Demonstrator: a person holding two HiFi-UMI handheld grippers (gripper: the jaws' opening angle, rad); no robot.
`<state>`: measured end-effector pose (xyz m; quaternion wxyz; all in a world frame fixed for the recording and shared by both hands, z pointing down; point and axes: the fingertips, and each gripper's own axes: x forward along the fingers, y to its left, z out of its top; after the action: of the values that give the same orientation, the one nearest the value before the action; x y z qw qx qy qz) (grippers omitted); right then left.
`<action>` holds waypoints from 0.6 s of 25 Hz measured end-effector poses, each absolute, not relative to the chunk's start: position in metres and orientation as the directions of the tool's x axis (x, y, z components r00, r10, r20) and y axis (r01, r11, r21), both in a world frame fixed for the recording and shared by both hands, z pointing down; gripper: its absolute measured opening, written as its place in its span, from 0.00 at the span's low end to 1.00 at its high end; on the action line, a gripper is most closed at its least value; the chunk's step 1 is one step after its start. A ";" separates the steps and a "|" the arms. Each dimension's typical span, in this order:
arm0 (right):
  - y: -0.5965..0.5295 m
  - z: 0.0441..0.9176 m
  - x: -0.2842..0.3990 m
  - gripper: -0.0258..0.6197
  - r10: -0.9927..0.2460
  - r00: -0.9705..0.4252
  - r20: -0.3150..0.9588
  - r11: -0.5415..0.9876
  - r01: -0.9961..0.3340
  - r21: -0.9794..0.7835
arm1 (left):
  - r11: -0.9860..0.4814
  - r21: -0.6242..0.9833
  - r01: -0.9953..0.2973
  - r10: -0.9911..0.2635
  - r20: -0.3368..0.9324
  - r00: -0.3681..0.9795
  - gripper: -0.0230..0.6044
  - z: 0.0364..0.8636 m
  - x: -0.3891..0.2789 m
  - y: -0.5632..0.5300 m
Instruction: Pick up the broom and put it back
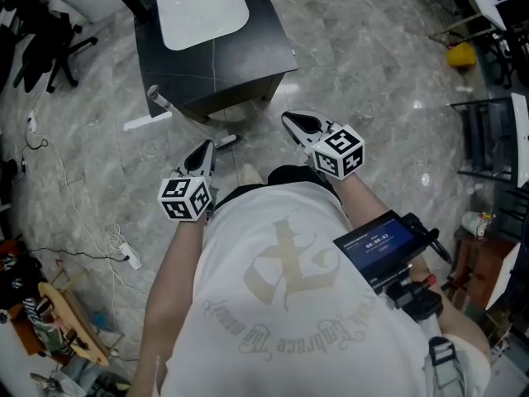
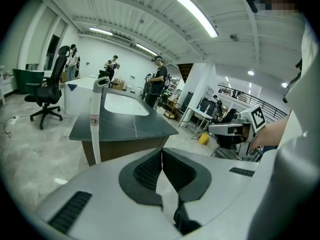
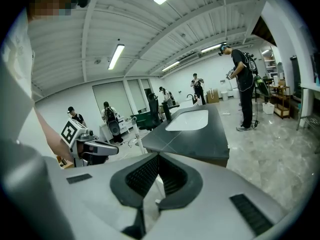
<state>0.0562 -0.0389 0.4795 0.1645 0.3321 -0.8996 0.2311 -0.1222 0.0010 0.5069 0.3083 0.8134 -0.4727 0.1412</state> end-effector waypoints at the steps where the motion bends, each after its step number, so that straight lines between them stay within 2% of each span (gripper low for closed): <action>1: -0.041 0.479 0.053 0.07 -0.519 -0.726 0.451 0.675 -0.672 -0.304 | -0.355 0.370 -0.859 -0.685 0.522 0.508 0.06 0.508 -0.127 0.000; 15: -0.070 0.484 0.019 0.07 -0.441 -0.765 0.469 0.737 -0.607 -0.297 | -0.214 0.374 -0.902 -0.731 0.552 0.402 0.06 0.531 -0.170 -0.008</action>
<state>0.0187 -0.0702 0.4838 0.1874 0.2872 -0.9129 0.2215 -0.1705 -0.0077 0.5312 0.3327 0.7682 -0.5315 0.1290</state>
